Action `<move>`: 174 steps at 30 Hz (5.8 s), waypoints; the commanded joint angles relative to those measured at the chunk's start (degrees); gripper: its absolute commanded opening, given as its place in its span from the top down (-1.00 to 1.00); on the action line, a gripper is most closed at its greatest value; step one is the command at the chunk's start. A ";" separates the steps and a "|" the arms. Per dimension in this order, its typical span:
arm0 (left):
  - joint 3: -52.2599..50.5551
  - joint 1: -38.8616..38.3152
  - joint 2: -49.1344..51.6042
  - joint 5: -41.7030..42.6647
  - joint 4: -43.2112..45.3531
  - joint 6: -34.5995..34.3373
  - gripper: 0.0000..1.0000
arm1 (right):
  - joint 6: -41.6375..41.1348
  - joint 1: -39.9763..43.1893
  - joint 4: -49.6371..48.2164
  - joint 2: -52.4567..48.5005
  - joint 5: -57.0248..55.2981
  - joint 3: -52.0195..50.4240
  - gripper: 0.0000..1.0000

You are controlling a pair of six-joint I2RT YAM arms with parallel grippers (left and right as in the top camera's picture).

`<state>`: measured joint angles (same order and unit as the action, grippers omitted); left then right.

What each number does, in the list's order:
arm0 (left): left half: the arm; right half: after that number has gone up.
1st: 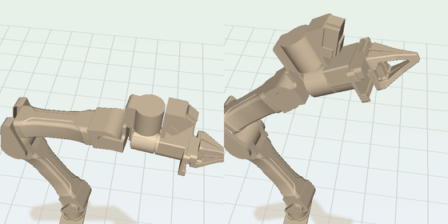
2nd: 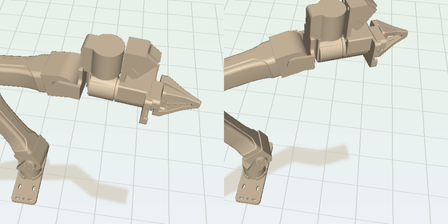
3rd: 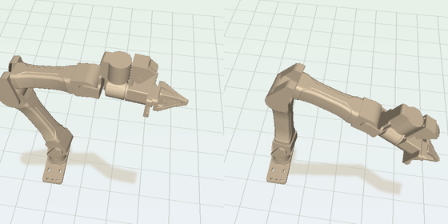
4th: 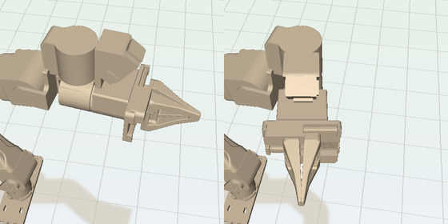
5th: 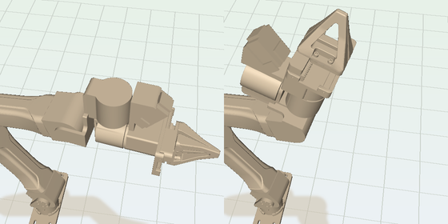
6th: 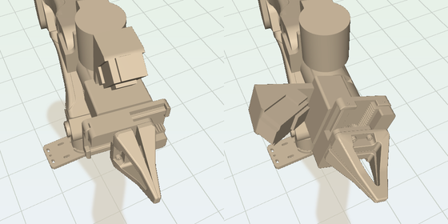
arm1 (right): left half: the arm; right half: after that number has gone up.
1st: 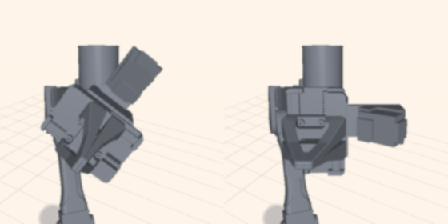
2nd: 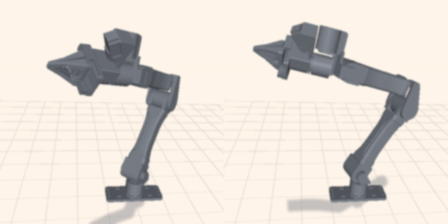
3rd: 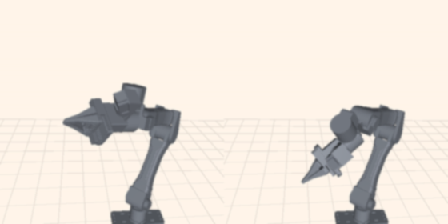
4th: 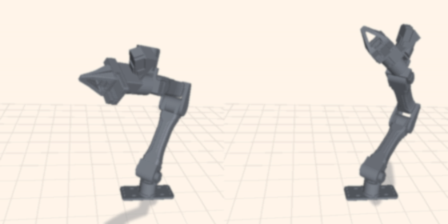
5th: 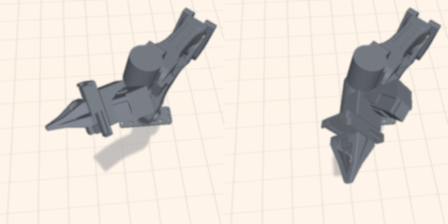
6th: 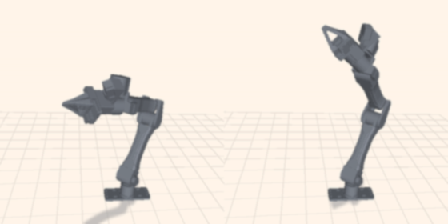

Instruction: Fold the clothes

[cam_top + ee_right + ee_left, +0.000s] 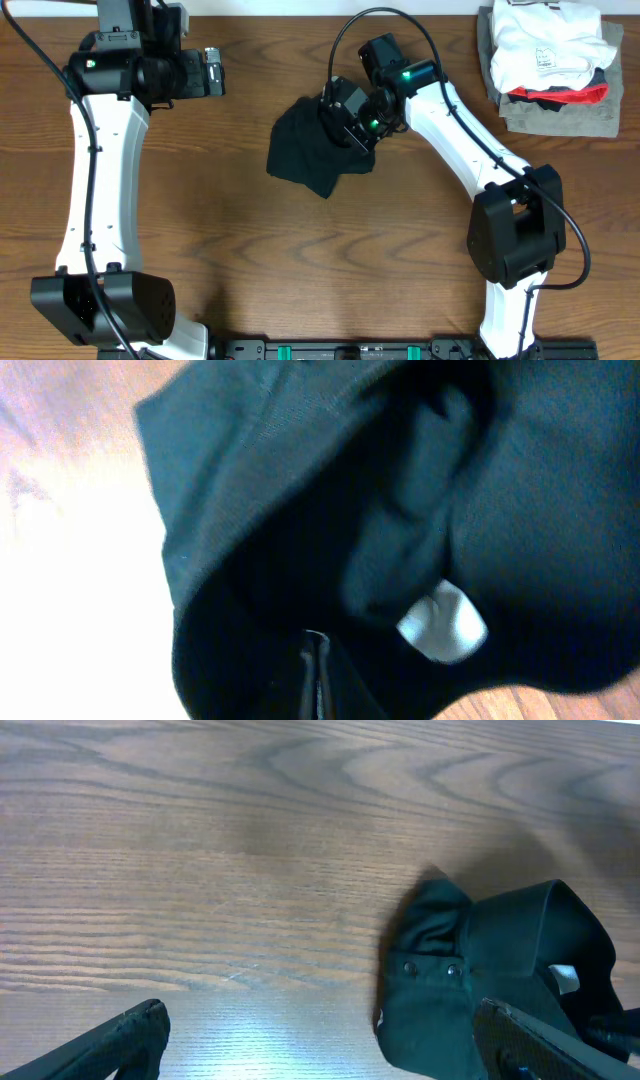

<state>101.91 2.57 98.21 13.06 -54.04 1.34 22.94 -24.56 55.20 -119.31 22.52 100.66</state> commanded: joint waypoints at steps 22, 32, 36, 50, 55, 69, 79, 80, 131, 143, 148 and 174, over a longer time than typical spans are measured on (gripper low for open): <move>-4.04 0.22 0.87 -0.74 -0.13 0.55 -0.96 | -17.81 12.04 -0.26 -2.38 0.42 -7.61 0.98; -4.20 0.22 1.49 -0.76 0.68 0.55 -0.96 | -12.55 13.25 -3.82 -0.02 7.04 -2.91 -0.05; -4.20 0.26 1.49 -0.74 0.90 0.55 -0.96 | -12.61 12.55 -7.76 0.02 6.47 0.07 -0.33; -4.20 0.26 1.49 -0.74 0.94 0.55 -0.96 | -12.70 7.21 -10.19 -8.41 9.44 0.04 0.17; -4.20 0.26 1.49 -0.74 0.96 0.55 -0.96 | -14.38 7.82 -9.86 -8.35 9.44 1.99 0.97; -4.20 0.26 1.49 -0.76 0.94 0.57 -0.96 | -21.38 11.54 9.86 -8.31 8.76 20.13 0.97; -4.20 0.26 1.49 -0.76 0.96 0.57 -0.96 | -23.34 17.64 10.75 -10.34 5.53 11.15 0.98; -4.20 0.26 1.49 -0.76 0.96 0.57 -0.96 | -23.34 17.79 10.14 -11.08 5.55 9.73 0.97; -4.20 0.26 1.51 -0.74 1.86 1.40 -0.96 | -21.73 17.64 10.91 -10.97 13.55 27.76 0.98; -4.20 0.26 1.51 -0.74 1.88 1.40 -0.96 | -26.91 22.56 12.41 -10.97 9.90 45.44 0.98; -4.20 0.26 1.51 -0.74 1.88 1.40 -0.96 | -38.40 27.58 8.52 -10.95 3.67 51.01 0.98; -4.20 0.26 3.30 -0.72 2.51 1.38 -0.96 | -58.93 44.94 -20.37 -11.13 3.89 39.76 0.97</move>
<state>98.06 2.59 100.68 13.04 -51.88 1.78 -35.59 19.40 38.26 -132.66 19.31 143.94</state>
